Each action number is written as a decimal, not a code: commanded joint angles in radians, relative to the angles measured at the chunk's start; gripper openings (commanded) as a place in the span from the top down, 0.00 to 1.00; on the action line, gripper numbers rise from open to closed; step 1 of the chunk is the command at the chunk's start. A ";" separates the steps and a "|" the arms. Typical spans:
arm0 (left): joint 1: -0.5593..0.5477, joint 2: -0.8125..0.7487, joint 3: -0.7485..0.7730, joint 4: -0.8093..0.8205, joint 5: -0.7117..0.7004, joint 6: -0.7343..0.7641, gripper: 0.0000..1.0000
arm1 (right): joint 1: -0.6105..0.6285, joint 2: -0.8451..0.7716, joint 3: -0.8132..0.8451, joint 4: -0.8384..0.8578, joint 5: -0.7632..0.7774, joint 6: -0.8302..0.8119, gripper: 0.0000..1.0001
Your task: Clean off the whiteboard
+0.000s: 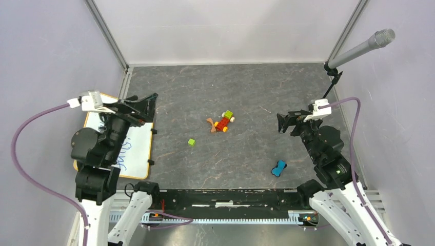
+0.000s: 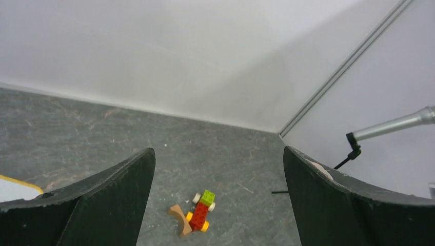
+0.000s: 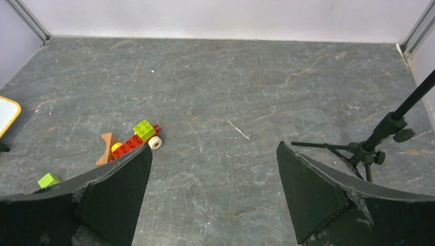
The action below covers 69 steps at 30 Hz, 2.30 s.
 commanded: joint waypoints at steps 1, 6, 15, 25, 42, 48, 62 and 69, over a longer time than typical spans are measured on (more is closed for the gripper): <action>0.004 0.036 -0.066 -0.069 0.067 -0.044 0.00 | -0.004 0.059 -0.023 0.062 -0.061 0.030 0.03; 0.004 0.032 -0.115 -0.161 0.045 -0.034 0.00 | 0.015 0.196 -0.096 0.283 -0.247 0.060 0.02; 0.004 0.091 -0.131 -0.415 -0.037 -0.032 0.00 | 0.278 0.555 -0.091 0.714 -0.303 0.050 0.03; 0.004 0.240 -0.225 -0.516 -0.058 -0.173 0.00 | 0.361 0.859 0.068 0.931 -0.246 0.030 0.03; -0.124 0.656 -0.194 -0.528 -0.648 -0.844 0.13 | 0.361 0.639 -0.285 1.001 -0.026 -0.237 0.02; -0.084 0.796 -0.143 -0.494 -0.749 -0.919 0.22 | 0.361 0.628 -0.313 1.045 -0.073 -0.260 0.03; -0.009 1.079 -0.053 -0.445 -0.699 -0.924 0.31 | 0.362 0.585 -0.365 1.108 -0.108 -0.291 0.03; 0.026 1.141 -0.037 -0.439 -0.725 -0.971 0.33 | 0.361 0.581 -0.374 1.121 -0.115 -0.299 0.03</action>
